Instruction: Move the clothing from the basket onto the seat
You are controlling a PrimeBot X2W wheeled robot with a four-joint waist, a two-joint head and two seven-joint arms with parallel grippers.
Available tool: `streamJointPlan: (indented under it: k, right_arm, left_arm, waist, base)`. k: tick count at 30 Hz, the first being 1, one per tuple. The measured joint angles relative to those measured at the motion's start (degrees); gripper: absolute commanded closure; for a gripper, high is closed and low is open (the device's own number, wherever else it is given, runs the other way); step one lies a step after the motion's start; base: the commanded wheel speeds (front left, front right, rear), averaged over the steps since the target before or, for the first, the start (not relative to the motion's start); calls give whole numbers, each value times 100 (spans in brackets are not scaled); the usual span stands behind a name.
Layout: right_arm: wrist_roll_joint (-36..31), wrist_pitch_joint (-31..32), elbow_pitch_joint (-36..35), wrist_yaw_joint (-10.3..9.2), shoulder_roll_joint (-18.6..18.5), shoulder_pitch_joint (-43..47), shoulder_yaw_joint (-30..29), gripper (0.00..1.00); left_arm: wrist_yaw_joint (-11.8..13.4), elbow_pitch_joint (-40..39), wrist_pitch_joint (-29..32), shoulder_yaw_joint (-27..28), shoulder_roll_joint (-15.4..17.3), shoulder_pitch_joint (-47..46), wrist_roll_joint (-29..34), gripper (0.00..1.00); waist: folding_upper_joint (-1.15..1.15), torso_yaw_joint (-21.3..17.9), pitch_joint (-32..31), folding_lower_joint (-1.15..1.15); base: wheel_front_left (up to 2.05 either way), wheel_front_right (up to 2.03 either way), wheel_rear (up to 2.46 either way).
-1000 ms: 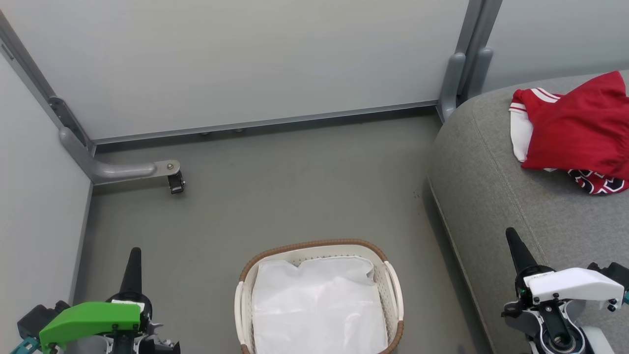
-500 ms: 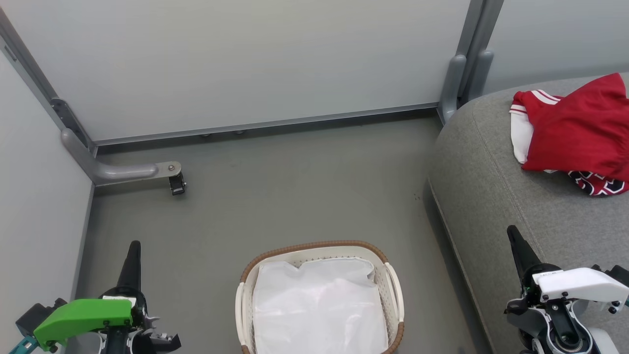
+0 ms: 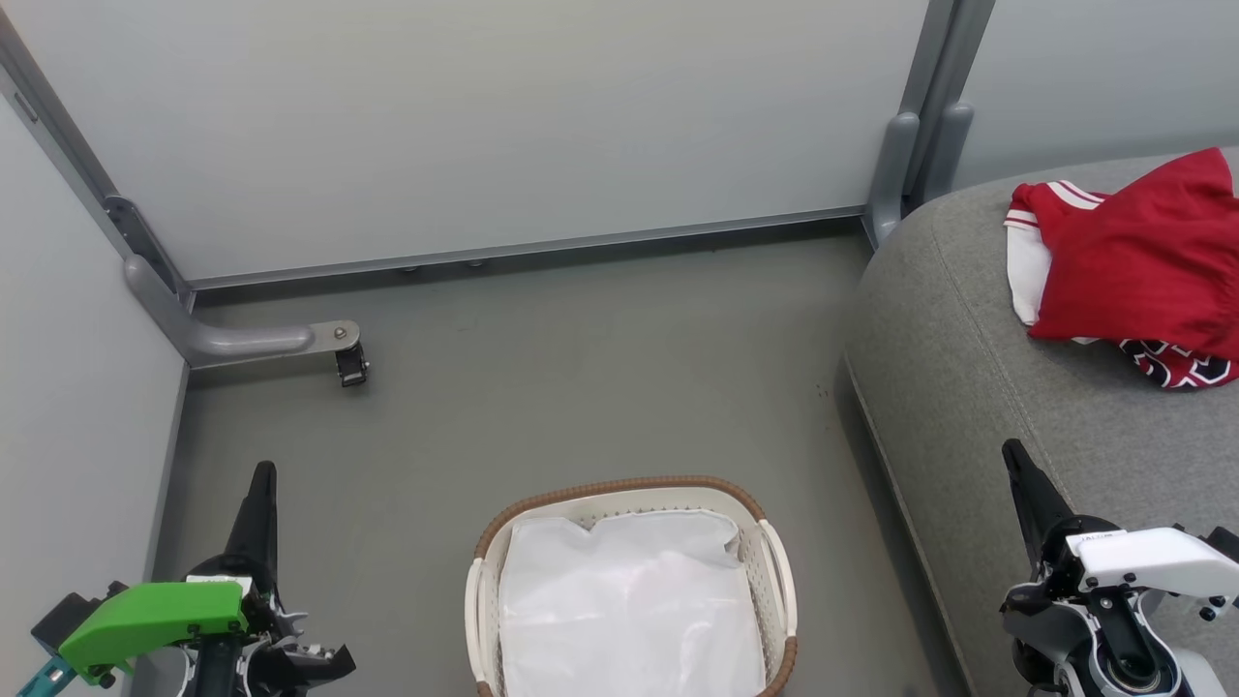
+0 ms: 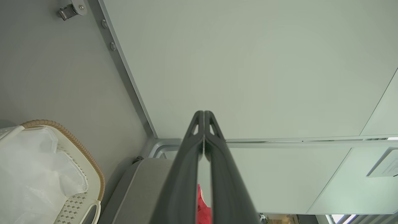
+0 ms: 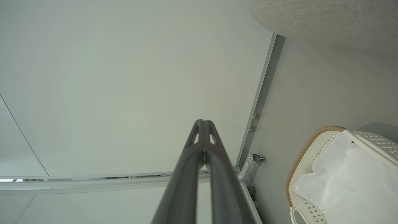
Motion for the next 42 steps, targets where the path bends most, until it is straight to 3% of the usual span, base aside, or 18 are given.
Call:
streamJointPlan:
  k: [10, 42]
  right_arm:
    - [350, 93, -60, 0, 3, 9, -42, 100]
    - [350, 92, -64, 0, 3, 10, -44, 100]
  left_arm:
    - [-16, -41, 94, 23, 3, -55, -364, 100]
    - [-18, -45, 97, 25, 4, -58, -365, 100]
  waist:
    - [0, 10, -21, 0]
    - [0, 10, -21, 0]
  base:
    - [0, 0, 0]
    - [0, 0, 0]
